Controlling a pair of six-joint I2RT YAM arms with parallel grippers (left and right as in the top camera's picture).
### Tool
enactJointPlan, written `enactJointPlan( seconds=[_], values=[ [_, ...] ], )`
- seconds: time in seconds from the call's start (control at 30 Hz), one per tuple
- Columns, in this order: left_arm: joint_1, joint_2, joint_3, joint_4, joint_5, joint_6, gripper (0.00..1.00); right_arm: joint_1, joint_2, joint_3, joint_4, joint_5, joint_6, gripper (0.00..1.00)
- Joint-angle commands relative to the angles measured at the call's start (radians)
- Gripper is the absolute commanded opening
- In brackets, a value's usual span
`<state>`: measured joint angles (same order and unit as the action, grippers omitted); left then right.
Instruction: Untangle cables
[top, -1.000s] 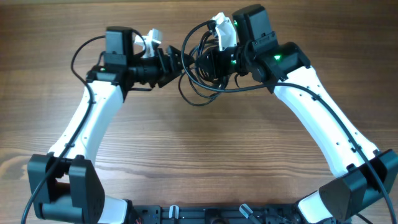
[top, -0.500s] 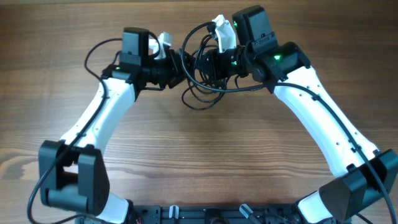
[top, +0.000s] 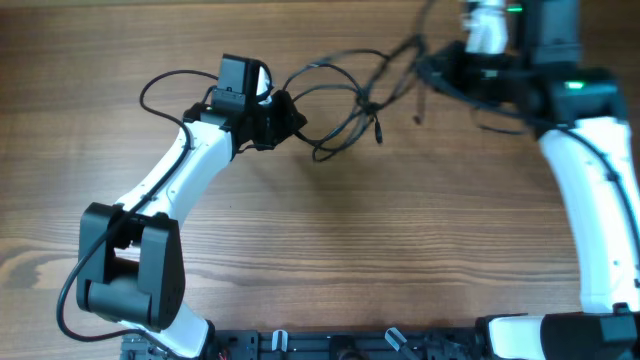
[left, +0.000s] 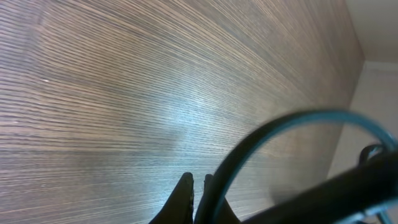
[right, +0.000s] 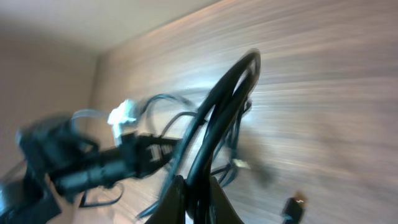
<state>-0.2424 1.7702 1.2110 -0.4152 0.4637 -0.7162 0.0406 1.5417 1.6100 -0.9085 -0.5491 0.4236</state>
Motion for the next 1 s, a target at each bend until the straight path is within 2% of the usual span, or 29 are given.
enactJointPlan(
  seconds=[0.0, 0.17, 0.3, 0.47, 0.57, 0.73, 0.8, 0.9, 0.97],
  values=[
    [0.040, -0.003, 0.003, -0.012, -0.034, 0.005, 0.04, -0.108, 0.002, 0.007, -0.066, 0.072, 0.009, 0.04],
    [0.085, -0.075, 0.003, -0.008, -0.033, 0.005, 0.04, -0.117, 0.024, 0.005, -0.156, 0.148, -0.034, 0.04],
    [0.166, -0.236, 0.003, 0.068, 0.111, 0.027, 0.04, -0.117, 0.051, 0.000, -0.203, 0.217, -0.055, 0.04],
    [0.326, -0.476, 0.003, 0.117, 0.145, -0.079, 0.04, -0.117, 0.135, -0.093, -0.222, 0.267, -0.084, 0.04],
    [0.412, -0.545, 0.003, 0.115, 0.146, -0.082, 0.04, -0.117, 0.171, -0.153, -0.210, 0.269, -0.092, 0.04],
    [0.457, -0.558, 0.003, 0.109, 0.140, -0.081, 0.04, -0.117, 0.177, -0.200, -0.185, 0.363, -0.083, 0.04],
    [0.497, -0.558, 0.003, 0.108, 0.087, -0.081, 0.04, -0.117, 0.179, -0.212, -0.184, 0.417, -0.079, 0.04],
    [0.537, -0.555, 0.003, 0.070, 0.081, -0.081, 0.04, -0.117, 0.187, -0.212, -0.180, 0.410, -0.072, 0.05],
    [0.521, -0.528, 0.003, -0.010, 0.082, -0.079, 0.04, -0.117, 0.187, -0.212, -0.168, 0.309, -0.119, 0.04]
  ],
)
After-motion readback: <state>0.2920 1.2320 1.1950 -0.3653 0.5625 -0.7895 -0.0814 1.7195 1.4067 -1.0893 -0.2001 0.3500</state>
